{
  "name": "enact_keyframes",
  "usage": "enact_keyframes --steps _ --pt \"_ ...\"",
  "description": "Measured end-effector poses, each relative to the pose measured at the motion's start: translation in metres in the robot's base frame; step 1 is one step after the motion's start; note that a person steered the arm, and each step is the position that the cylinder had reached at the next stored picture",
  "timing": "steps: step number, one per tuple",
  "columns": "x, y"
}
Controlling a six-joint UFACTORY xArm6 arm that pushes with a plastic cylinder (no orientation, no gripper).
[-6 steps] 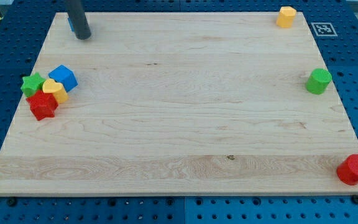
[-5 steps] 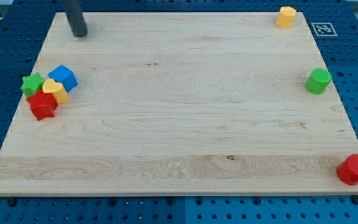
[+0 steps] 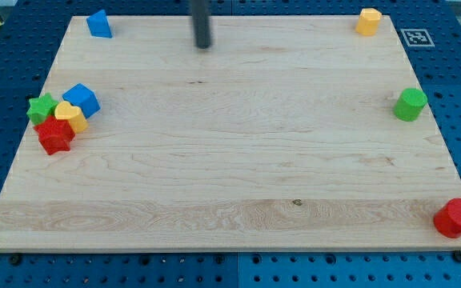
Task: Push the yellow hexagon slightly right
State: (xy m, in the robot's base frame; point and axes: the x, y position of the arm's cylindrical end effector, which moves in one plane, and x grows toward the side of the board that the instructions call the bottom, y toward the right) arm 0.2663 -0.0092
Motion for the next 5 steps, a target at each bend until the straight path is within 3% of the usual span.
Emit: enact_keyframes --steps 1,3,5 --pt "-0.010 0.080" --pt "-0.074 0.143" --pt "-0.075 0.241"
